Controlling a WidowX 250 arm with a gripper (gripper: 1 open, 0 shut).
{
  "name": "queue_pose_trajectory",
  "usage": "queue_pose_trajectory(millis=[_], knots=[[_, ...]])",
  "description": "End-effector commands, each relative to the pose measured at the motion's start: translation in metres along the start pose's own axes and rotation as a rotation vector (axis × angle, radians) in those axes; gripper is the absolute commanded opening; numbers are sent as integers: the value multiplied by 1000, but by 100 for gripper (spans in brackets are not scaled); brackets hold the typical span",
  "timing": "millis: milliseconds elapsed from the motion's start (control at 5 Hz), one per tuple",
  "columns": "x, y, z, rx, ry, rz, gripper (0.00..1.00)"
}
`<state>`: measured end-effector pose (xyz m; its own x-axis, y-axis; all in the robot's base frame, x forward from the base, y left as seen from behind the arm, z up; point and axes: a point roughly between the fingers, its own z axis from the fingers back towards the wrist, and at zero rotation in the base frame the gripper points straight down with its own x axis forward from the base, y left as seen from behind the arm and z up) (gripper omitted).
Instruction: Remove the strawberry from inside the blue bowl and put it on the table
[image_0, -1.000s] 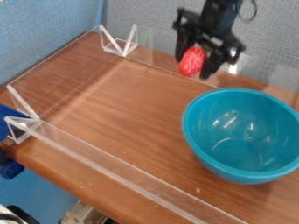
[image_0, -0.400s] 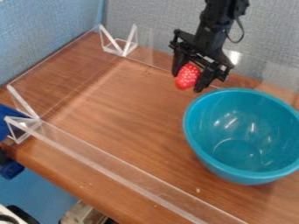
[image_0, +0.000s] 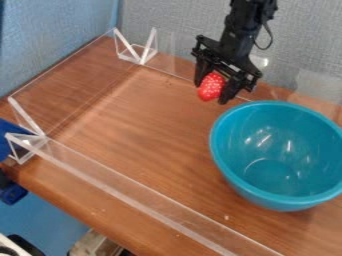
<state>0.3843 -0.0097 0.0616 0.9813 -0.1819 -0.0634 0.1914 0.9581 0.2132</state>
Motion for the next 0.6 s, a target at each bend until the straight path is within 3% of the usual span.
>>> queue_pose_trajectory(millis=[0, 400], knots=[[11, 12, 23, 8, -83, 22, 0], [17, 53, 14, 21, -52, 78, 0]])
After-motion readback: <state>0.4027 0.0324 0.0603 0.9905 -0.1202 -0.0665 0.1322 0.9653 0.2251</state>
